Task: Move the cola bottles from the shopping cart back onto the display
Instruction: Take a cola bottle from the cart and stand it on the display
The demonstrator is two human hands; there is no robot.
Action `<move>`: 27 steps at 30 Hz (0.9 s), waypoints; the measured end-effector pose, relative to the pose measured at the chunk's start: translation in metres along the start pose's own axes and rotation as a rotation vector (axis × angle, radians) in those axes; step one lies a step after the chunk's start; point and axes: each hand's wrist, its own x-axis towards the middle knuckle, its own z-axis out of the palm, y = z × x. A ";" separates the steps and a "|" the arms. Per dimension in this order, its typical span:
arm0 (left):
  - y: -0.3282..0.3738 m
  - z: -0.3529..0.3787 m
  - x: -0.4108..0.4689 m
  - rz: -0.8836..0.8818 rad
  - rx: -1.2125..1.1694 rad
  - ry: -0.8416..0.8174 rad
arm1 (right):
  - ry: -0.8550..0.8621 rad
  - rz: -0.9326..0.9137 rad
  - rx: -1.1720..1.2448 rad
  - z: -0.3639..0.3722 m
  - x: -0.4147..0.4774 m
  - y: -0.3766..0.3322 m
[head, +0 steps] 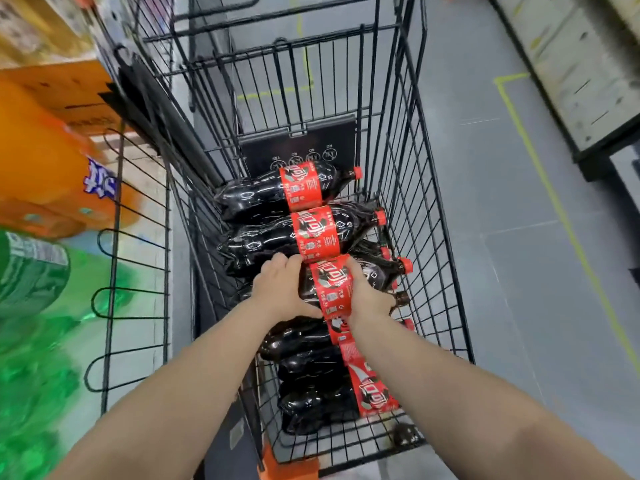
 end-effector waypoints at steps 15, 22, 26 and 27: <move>0.049 0.017 -0.058 -0.046 -0.695 0.286 | -0.318 -0.880 -0.342 -0.071 -0.057 -0.040; 0.112 0.074 -0.138 -0.127 -1.018 0.556 | -0.534 -1.313 -0.751 -0.159 -0.082 -0.032; 0.147 0.108 -0.188 -0.143 -1.107 0.708 | -0.640 -1.393 -0.822 -0.207 -0.097 -0.029; 0.152 0.114 -0.201 -0.168 -1.121 0.738 | -0.666 -1.403 -0.819 -0.216 -0.102 -0.027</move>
